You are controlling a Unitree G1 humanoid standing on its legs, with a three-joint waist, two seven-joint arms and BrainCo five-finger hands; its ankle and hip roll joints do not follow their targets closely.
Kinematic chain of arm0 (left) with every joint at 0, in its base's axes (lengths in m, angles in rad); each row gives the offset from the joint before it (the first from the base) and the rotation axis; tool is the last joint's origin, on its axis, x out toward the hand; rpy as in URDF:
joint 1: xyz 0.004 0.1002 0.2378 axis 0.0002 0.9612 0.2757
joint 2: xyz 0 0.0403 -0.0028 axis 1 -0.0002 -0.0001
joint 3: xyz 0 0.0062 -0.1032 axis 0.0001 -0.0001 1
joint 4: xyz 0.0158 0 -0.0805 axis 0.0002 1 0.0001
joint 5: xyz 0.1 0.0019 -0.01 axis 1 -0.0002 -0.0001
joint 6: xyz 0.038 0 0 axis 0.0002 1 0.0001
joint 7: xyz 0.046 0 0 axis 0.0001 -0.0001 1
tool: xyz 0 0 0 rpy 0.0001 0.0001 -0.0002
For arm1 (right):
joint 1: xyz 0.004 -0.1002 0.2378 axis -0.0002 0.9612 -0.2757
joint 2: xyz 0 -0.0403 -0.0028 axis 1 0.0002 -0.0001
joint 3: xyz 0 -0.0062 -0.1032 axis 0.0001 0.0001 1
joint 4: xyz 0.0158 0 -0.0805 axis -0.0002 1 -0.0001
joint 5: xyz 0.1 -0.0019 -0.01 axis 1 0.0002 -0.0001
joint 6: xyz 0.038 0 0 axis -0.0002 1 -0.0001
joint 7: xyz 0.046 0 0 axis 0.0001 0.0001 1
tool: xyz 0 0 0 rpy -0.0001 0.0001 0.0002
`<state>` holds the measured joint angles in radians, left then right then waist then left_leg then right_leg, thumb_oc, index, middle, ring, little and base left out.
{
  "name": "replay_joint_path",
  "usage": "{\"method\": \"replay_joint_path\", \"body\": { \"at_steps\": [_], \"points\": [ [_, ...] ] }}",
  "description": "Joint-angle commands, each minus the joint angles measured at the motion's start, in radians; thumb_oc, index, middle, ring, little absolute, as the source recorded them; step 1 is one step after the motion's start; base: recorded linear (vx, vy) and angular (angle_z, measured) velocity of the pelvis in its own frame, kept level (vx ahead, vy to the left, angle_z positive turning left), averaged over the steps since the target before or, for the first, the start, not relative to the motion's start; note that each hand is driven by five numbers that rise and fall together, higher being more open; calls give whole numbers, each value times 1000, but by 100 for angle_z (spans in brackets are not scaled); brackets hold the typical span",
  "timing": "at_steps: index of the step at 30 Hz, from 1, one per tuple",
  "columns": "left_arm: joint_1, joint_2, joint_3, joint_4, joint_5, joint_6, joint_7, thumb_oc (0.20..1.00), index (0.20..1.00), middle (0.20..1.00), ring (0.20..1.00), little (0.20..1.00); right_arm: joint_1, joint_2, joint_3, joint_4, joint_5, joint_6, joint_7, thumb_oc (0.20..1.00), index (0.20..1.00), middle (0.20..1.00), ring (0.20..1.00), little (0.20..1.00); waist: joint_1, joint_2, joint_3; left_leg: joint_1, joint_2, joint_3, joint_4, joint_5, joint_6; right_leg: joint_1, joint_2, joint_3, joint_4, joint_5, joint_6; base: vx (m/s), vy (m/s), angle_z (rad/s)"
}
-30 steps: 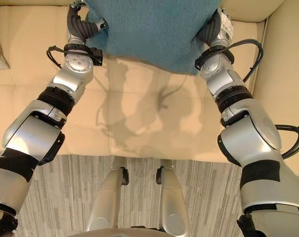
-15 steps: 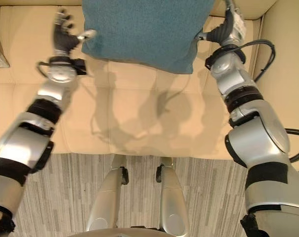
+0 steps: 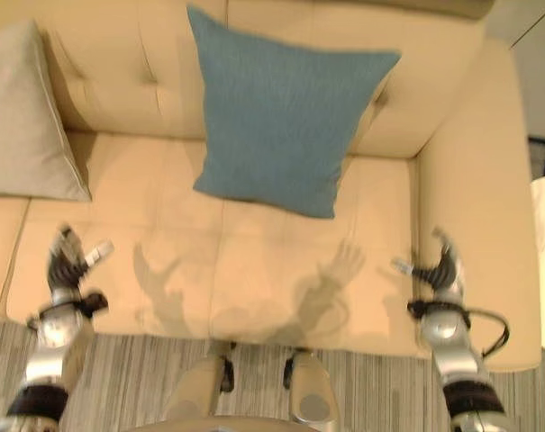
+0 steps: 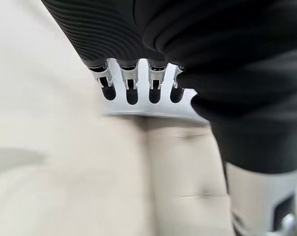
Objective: Pick up all the scattered cushions and arrange them neatly on the sofa.
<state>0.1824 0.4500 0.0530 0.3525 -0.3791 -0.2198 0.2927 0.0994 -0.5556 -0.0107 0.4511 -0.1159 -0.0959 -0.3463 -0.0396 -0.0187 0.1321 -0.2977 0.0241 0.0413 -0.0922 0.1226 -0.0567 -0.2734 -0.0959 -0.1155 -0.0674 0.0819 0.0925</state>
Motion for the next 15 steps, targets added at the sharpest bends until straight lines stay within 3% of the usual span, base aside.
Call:
{"method": "replay_joint_path", "body": {
  "at_steps": [1, 5, 15],
  "points": [
    [-130, 43, 7, 93, 78, 3, -70, 1000, 1000, 1000, 1000, 1000, -109, -7, 2, 28, -45, -47, 47, 1000, 1000, 1000, 1000, 1000, 1, -32, 9, 64, -4, 30, 5, -67, -7, 56, -2, -50, -20, -13, 50, 43, 16, 0],
    [-45, 1, -51, 238, 230, 58, -124, 1000, 1000, 1000, 1000, 1000, -32, 84, 17, 85, -31, -67, 89, 1000, 1000, 1000, 1000, 1000, -2, -30, -12, 158, 8, 38, 5, -84, -1, 155, 14, -47, -19, -42, 41, 9, 5, -1],
    [-65, -94, -129, 605, 338, 98, -157, 1000, 1000, 1000, 1000, 1000, -48, 135, 124, 392, -29, -57, 119, 1000, 1000, 1000, 1000, 1000, 2, -35, -14, 280, 36, 38, 24, -105, -8, 291, 52, -29, -7, -108, 9, -23, -39, 6]
  ]
}}
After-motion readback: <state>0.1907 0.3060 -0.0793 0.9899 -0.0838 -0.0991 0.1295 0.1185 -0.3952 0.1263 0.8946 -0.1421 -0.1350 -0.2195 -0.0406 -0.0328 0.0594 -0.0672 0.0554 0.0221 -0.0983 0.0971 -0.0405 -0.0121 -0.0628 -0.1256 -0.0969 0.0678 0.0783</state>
